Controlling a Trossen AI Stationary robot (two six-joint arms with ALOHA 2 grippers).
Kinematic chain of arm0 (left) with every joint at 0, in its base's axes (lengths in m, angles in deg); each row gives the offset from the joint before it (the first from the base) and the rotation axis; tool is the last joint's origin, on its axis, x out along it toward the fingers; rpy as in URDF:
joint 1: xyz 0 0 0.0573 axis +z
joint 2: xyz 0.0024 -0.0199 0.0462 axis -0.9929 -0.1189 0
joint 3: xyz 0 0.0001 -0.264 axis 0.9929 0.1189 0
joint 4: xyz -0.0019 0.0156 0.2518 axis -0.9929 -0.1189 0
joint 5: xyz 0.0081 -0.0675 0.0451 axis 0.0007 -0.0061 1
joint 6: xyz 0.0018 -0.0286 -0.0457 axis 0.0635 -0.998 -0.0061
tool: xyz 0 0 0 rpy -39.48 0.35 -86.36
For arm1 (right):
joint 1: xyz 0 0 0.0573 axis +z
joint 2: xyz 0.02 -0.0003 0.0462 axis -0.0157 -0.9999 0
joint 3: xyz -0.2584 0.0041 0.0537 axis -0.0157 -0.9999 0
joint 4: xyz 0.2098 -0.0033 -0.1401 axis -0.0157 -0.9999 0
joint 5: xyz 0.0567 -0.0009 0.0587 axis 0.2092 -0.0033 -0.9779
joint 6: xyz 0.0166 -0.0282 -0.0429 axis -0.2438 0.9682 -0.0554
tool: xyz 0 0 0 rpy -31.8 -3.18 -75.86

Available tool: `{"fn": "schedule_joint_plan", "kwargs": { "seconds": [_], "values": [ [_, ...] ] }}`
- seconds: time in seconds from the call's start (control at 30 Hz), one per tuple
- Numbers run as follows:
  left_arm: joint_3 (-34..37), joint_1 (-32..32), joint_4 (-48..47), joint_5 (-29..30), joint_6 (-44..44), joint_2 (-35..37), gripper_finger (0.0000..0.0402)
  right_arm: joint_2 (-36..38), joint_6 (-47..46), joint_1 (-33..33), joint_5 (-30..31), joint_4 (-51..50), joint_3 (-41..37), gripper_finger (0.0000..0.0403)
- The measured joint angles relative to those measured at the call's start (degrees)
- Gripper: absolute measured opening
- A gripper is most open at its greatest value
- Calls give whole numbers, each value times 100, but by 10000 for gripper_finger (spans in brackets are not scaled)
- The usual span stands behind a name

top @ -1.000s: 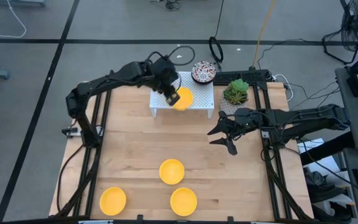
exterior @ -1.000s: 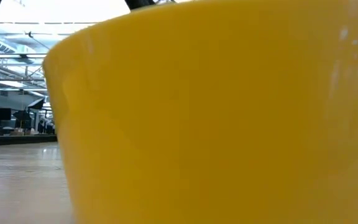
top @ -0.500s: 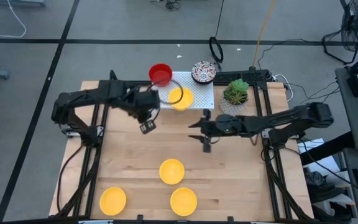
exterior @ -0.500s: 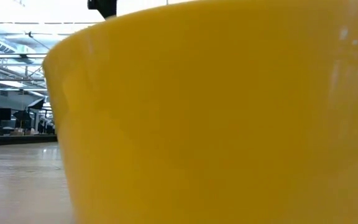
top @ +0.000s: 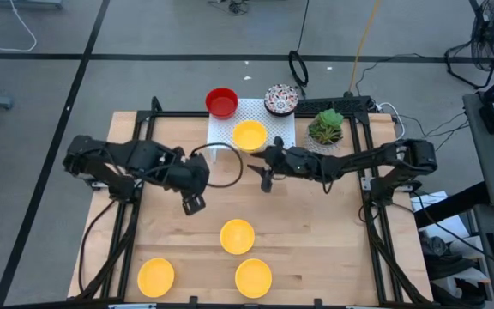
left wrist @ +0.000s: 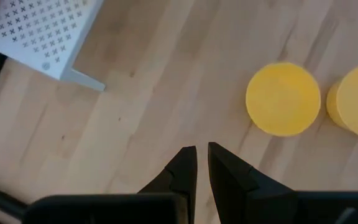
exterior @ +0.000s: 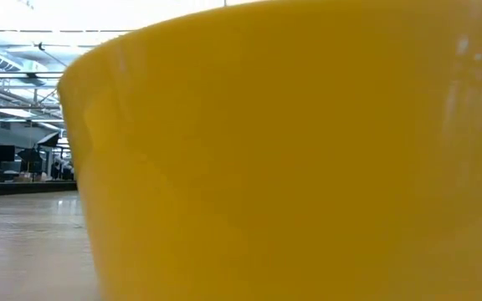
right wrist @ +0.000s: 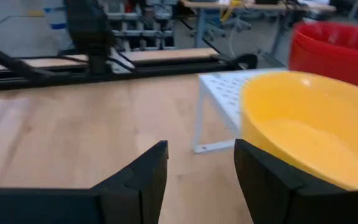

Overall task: Pick & Place Mini bowls
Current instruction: Put the yellow bowl on the shelf, then stack the yellow bowl on the yellow bowl on the shelf

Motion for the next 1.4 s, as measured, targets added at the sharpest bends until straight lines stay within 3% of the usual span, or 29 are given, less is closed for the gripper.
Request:
{"fn": "schedule_joint_plan", "kwargs": {
  "seconds": [0.43, 0.57, 0.77, 0.87, 1.07, 1.23, 1.4],
  "values": [
    [0, -445, -5, 309, -211, 2, 47, -90, -124, -596, -18, -14, 1, 171],
    [0, -511, -5, 313, -213, 2, 47, 119, -65, -433, -83, 13, 5, 171],
    [0, -749, -7, 282, -334, 2, 47, 529, -299, 151, -835, -494, 2, 171],
    [0, -877, 25, 351, -519, -66, 47, 676, -298, 544, -883, -981, 2, 171],
    [4, -1036, 147, 872, -585, -416, 47, 1012, -285, 1341, -142, -1783, 0, 171],
    [4, -1016, 648, 861, -68, -931, 47, 1363, -383, 1882, 492, -2426, -5, 171],
    [4, -925, 1416, 467, 730, -1551, 49, 1692, -767, 2323, 925, -3038, -5, 171]
  ]
}}
